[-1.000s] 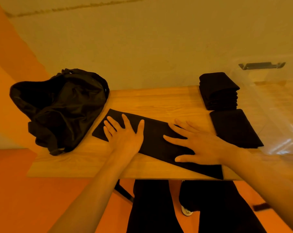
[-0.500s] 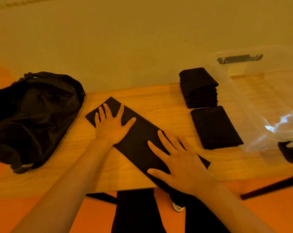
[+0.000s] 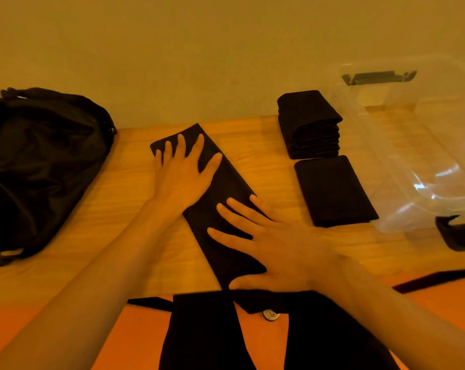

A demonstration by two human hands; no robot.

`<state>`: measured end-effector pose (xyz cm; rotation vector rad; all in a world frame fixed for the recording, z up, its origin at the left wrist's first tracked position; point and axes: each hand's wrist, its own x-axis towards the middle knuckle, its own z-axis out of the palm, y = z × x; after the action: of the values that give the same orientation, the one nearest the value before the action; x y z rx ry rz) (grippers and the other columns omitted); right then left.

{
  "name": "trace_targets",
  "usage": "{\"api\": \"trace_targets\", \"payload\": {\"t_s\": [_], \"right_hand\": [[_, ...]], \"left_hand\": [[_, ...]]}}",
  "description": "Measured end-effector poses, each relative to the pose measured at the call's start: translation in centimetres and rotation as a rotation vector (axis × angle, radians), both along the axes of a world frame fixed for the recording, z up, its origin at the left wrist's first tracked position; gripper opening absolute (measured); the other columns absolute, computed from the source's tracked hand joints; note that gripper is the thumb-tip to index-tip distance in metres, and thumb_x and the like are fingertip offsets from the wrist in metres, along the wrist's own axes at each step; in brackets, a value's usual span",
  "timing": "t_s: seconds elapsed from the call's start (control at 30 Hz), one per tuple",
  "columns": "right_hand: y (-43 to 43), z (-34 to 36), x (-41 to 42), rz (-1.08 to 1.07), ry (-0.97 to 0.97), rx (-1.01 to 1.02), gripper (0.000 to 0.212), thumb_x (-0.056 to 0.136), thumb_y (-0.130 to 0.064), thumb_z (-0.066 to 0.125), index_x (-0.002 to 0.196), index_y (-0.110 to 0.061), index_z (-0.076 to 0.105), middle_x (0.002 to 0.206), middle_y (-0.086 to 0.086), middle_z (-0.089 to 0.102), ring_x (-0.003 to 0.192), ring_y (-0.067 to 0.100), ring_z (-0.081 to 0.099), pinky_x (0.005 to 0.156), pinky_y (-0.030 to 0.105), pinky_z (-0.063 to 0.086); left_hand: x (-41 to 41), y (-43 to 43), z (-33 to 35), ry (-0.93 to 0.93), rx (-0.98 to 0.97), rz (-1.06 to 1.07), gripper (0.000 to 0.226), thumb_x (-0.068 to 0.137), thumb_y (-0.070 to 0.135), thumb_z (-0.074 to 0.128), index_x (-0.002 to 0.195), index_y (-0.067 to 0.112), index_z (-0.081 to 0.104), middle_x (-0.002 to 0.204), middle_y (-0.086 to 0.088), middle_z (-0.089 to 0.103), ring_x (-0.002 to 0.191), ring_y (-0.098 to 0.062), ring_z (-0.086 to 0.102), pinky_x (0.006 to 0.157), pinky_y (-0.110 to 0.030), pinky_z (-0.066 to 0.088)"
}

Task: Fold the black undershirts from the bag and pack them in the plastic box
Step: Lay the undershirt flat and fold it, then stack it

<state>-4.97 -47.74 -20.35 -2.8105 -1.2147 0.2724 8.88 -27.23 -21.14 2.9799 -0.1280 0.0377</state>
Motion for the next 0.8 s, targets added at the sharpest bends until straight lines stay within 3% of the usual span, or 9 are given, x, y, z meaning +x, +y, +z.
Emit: {"api": "trace_targets", "payload": {"t_s": [0.07,0.13,0.3,0.53,0.8], "right_hand": [[-0.5,-0.4,0.9,0.001,0.013,-0.025,0.078,0.095,-0.080,0.020,0.157,-0.044,-0.009,0.166,-0.003,-0.022,0.147,0.012,-0.034,0.121,0.043,-0.020],[-0.5,-0.8,0.9,-0.042,0.048,-0.015,0.074,0.095,-0.079,0.018,0.156,-0.047,-0.009,0.165,-0.006,-0.022,0.147,0.009,-0.033,0.122,0.042,-0.019],[0.4,-1.6,0.3,-0.164,0.013,0.002,0.075,0.093,-0.082,0.011,0.155,-0.048,-0.011,0.166,-0.005,-0.021,0.150,0.012,-0.028,0.124,0.047,-0.009],[2.4,-2.7,-0.6,-0.382,-0.074,0.091,0.074,0.097,-0.077,0.007,0.160,-0.038,0.000,0.169,0.004,-0.003,0.155,0.021,-0.011,0.124,0.054,0.007],[4.0,-3.2,-1.1,-0.493,-0.099,0.129,0.078,0.096,-0.077,0.008,0.161,-0.033,0.010,0.169,0.009,0.006,0.156,0.025,-0.003,0.123,0.057,0.011]], "left_hand": [[-0.5,0.3,-1.1,0.126,0.103,-0.089,0.085,0.088,0.083,0.013,0.161,0.040,0.001,0.170,-0.007,-0.008,0.156,-0.033,-0.009,0.125,-0.050,-0.005],[-0.2,0.7,-1.9,0.113,0.147,-0.138,0.087,0.086,0.085,0.013,0.160,0.042,-0.004,0.170,-0.003,-0.012,0.155,-0.029,-0.014,0.126,-0.050,-0.005],[1.7,0.2,-2.1,0.084,0.179,-0.230,0.087,0.085,0.087,0.012,0.159,0.045,-0.006,0.170,-0.001,-0.012,0.156,-0.027,-0.013,0.126,-0.050,-0.005],[5.2,-1.4,-1.6,0.087,0.207,-0.441,0.093,0.076,0.090,0.003,0.158,0.047,-0.007,0.170,0.001,-0.011,0.156,-0.025,-0.011,0.126,-0.049,-0.002],[6.5,-2.2,-1.9,0.055,0.188,-0.535,0.096,0.074,0.093,0.004,0.158,0.047,-0.004,0.170,0.003,-0.007,0.156,-0.023,-0.009,0.127,-0.050,0.001]]}}
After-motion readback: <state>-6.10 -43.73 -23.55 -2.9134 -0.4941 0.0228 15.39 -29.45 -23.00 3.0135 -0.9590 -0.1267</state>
